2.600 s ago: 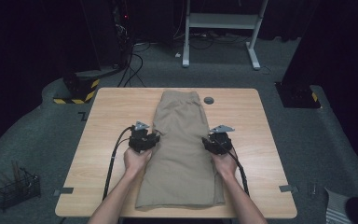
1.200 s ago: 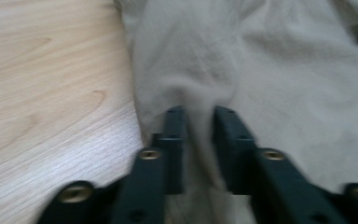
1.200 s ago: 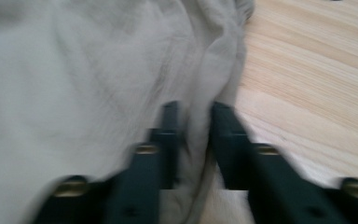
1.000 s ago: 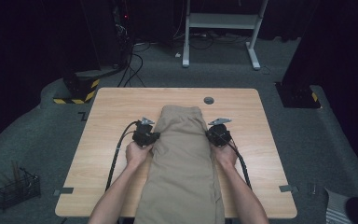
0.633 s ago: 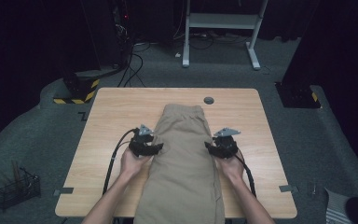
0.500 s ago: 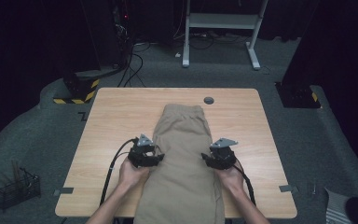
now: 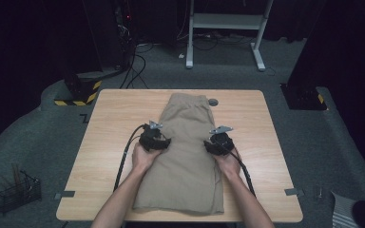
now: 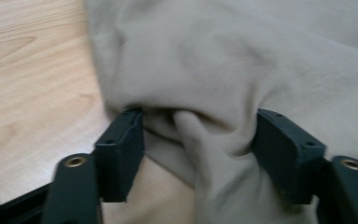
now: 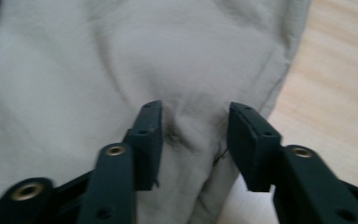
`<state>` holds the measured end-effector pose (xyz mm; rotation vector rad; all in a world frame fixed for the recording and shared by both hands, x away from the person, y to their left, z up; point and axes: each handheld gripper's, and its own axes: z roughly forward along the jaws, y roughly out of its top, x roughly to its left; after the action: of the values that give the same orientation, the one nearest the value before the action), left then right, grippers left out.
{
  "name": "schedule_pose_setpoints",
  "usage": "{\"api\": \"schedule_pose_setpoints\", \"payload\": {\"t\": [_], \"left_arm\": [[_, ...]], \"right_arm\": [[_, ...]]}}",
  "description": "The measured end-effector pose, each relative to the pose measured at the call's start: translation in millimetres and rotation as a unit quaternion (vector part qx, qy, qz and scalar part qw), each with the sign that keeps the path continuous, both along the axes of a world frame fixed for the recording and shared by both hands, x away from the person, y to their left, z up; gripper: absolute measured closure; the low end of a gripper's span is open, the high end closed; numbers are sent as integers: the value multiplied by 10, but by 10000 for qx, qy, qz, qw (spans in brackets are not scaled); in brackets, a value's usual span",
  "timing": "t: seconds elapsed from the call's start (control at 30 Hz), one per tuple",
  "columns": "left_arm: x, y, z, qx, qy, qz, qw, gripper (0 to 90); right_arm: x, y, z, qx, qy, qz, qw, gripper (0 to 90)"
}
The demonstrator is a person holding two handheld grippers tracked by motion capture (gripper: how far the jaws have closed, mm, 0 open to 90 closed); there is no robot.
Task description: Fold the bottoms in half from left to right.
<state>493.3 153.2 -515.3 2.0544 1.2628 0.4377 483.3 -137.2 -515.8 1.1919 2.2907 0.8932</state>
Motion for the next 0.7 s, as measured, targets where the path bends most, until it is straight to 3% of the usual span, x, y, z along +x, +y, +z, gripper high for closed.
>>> {"api": "schedule_pose_setpoints", "payload": {"t": [0.1,0.17,0.3,0.37,0.5,0.57,0.7], "left_arm": [[-156,96,73,-86,-50,12,9999,326],[-361,168,94,-134,-50,-58,9999,336],[-753,262,62,-236,10,-344,9991,355],[-849,279,39,-296,41,-391,9988,363],[-804,225,-24,-240,57,-370,9990,367],[-746,186,-44,-243,-57,-311,9992,363],[-561,60,-94,30,-398,-223,9990,346]], "right_arm": [[-17,-63,63,180,16,-127,9998,486],[-176,-104,129,229,-83,-18,9997,466],[-528,-167,147,198,79,160,9996,440],[-651,-195,115,240,133,179,9995,439],[-669,-163,23,129,198,156,9996,448],[-598,-148,-16,195,185,87,9996,445],[-385,-129,-31,120,8,40,9999,436]]}}
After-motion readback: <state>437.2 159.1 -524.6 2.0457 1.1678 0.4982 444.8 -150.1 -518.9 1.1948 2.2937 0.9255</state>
